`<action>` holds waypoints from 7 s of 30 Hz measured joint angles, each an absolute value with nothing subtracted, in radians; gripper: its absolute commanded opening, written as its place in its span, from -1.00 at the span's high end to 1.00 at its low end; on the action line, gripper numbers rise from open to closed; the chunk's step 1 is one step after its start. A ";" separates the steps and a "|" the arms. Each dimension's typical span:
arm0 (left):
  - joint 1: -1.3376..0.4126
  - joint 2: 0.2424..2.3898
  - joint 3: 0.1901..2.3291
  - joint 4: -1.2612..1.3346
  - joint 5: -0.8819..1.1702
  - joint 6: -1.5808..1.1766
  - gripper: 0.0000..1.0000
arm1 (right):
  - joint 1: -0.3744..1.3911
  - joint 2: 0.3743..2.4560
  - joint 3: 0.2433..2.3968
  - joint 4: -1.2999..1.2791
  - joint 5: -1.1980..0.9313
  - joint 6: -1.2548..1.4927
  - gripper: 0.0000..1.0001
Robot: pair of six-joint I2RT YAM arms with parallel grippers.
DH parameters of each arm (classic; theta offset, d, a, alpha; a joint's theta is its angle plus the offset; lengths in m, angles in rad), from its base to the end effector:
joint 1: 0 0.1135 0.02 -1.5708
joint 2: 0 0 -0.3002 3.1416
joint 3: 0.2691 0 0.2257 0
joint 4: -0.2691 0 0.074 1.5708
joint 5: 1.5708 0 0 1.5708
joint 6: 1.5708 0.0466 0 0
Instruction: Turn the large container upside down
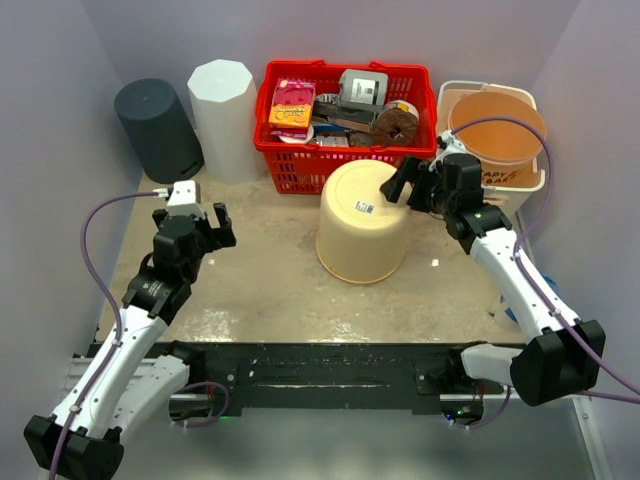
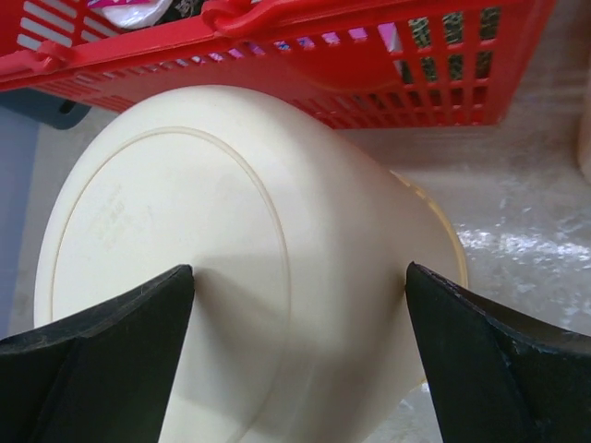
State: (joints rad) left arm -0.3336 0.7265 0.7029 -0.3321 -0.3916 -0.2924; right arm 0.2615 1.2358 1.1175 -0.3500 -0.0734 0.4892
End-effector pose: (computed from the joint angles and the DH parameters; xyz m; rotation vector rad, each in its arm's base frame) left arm 0.1232 -0.0239 0.3270 -0.2206 1.8859 -0.0477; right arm 0.2425 0.0684 0.3765 0.1898 2.0729 0.5401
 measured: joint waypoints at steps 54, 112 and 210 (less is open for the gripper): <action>-0.886 1.308 1.333 -0.513 -0.394 -0.002 -0.99 | 0.377 1.208 1.147 -0.326 0.113 0.624 -0.98; -0.148 1.508 1.253 -0.171 -0.496 0.176 -0.99 | 0.377 1.164 1.058 -0.384 0.068 0.626 -0.98; -0.007 1.244 1.013 -0.032 -0.221 0.062 -0.99 | -0.231 1.585 1.414 -0.355 0.195 0.857 0.29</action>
State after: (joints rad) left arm -0.0067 1.2438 1.0126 -0.0322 -0.2214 0.0620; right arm -0.2306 1.5848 1.4143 -0.3553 0.1951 0.8574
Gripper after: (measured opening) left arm 0.994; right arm 0.465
